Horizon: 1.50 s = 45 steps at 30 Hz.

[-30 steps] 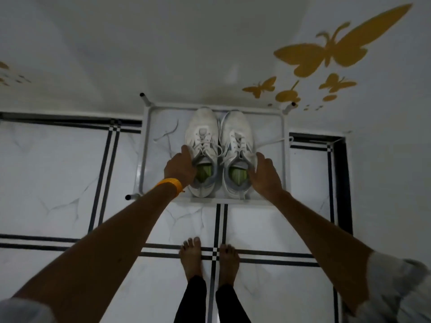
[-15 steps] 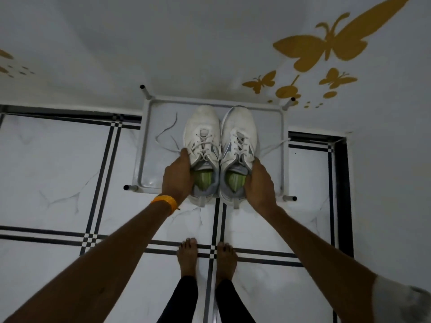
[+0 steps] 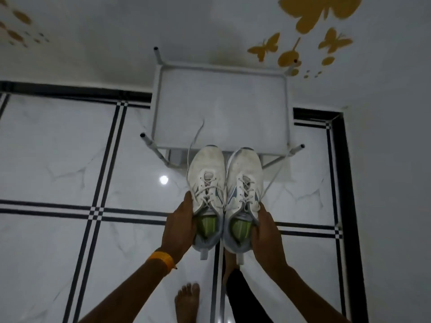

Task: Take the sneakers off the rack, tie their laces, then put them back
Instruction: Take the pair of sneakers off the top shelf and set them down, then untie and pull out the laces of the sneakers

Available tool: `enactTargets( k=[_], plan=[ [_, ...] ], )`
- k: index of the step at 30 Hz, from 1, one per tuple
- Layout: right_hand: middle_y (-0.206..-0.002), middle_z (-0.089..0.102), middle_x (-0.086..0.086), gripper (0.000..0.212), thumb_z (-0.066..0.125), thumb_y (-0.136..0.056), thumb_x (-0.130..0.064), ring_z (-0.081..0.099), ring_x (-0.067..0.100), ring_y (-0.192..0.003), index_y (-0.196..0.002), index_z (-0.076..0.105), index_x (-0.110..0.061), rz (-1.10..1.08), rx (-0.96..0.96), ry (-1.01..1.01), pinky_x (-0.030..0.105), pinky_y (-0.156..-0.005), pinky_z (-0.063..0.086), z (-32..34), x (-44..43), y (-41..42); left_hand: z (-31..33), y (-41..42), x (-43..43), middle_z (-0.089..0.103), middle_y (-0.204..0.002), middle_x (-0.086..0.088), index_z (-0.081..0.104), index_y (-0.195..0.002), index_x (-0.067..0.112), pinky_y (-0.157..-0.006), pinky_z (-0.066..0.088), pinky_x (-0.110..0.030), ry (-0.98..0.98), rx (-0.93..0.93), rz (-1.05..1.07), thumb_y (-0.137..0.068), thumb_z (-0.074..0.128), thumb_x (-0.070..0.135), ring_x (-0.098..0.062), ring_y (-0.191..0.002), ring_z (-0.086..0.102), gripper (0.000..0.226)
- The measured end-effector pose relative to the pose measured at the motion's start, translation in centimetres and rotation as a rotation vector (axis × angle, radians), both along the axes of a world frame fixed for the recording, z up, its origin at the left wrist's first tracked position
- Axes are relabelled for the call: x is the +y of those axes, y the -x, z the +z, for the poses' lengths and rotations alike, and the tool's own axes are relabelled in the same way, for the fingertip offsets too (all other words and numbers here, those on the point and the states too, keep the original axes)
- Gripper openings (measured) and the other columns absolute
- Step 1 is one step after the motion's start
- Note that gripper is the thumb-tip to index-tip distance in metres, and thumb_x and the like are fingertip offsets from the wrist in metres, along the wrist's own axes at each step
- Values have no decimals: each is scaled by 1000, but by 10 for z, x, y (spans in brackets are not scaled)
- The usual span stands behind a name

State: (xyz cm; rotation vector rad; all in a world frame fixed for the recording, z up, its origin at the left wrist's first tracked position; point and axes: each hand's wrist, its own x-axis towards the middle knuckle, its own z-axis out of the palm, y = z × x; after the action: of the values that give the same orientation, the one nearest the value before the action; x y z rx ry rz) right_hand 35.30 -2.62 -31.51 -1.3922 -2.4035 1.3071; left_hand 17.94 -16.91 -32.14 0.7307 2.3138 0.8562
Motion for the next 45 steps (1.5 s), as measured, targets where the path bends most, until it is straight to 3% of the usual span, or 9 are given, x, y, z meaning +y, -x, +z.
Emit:
enactTargets(
  k=[4, 8, 18, 22, 24, 30, 33, 40, 45],
  plan=[
    [-129, 50, -3, 52, 43, -96, 2, 44, 2, -115, -146, 35, -11, 16, -70, 48, -4, -91, 29, -80, -27, -25, -85, -25, -30, 62, -121, -2, 31, -143, 20, -94, 56, -39, 79, -90, 3, -95, 50, 38, -15, -104, 64, 55],
    [-132, 57, 12, 50, 45, -95, 2, 53, 21, -120, -144, 39, -6, 81, -77, -3, 19, -98, 36, -180, -20, -26, -190, -25, -29, 64, -121, -10, 31, -143, 16, -93, 55, -45, 116, -42, -50, -95, 49, 30, -24, -105, 64, 53],
    [-137, 55, 12, 52, 50, -94, -14, 54, 28, -125, -144, 37, -10, 196, -194, 17, 36, -105, 43, -357, 10, -27, -365, -27, -12, 67, -109, -13, 45, -126, 6, -85, 55, -39, -26, 45, -42, -95, 48, 14, -29, -94, 66, 32],
    [-114, 57, 8, 58, 52, -82, -58, 58, 29, -105, -119, 49, -14, 321, -491, -378, 38, -77, 48, -327, 36, -14, -381, -19, -12, 61, -77, 6, 48, -113, 18, -58, 45, -28, -107, 132, -56, -91, 46, 46, -12, -67, 60, 35],
    [-115, 56, 7, 53, 56, -85, -53, 57, 26, -106, -121, 54, -14, 264, -318, -633, 37, -76, 48, -306, 38, -7, -384, -13, -18, 58, -75, 9, 48, -115, 24, -56, 41, -26, -122, 258, -37, -88, 42, 62, -9, -64, 57, 47],
    [-101, 70, 4, 26, 63, -91, -12, 53, -4, -59, -116, 67, -10, 575, 32, -207, 6, -59, 43, -323, 0, 41, -376, 4, -21, 54, -128, 3, 57, -124, 22, -72, 47, -22, -337, 541, -224, -96, 54, 24, -12, -81, 57, 28],
    [-65, 68, 4, 13, 62, -91, -8, 57, 2, -39, -102, 69, -4, 467, 56, -115, 11, -44, 47, -330, -7, 46, -371, 8, -16, 64, -108, 2, 61, -105, 21, -77, 51, -30, -301, 480, -423, -96, 51, 19, -14, -88, 59, 14],
    [-85, 72, 20, 12, 60, -87, -5, 69, 26, -75, -88, 70, 3, 417, -110, -227, 35, -72, 58, -331, -17, 57, -357, 3, -7, 65, -79, -6, 52, -89, 15, -64, 47, -37, -179, 360, -331, -91, 51, 13, -24, -70, 57, 3],
    [-97, 70, 18, 16, 57, -88, -11, 62, 24, -83, -94, 67, 1, 281, -71, -183, 28, -66, 43, -330, -15, 54, -351, 3, 1, 62, -69, -7, 58, -72, 9, -60, 42, -31, -186, 145, -124, -85, 61, 21, -21, -67, 54, 18]
  ],
)
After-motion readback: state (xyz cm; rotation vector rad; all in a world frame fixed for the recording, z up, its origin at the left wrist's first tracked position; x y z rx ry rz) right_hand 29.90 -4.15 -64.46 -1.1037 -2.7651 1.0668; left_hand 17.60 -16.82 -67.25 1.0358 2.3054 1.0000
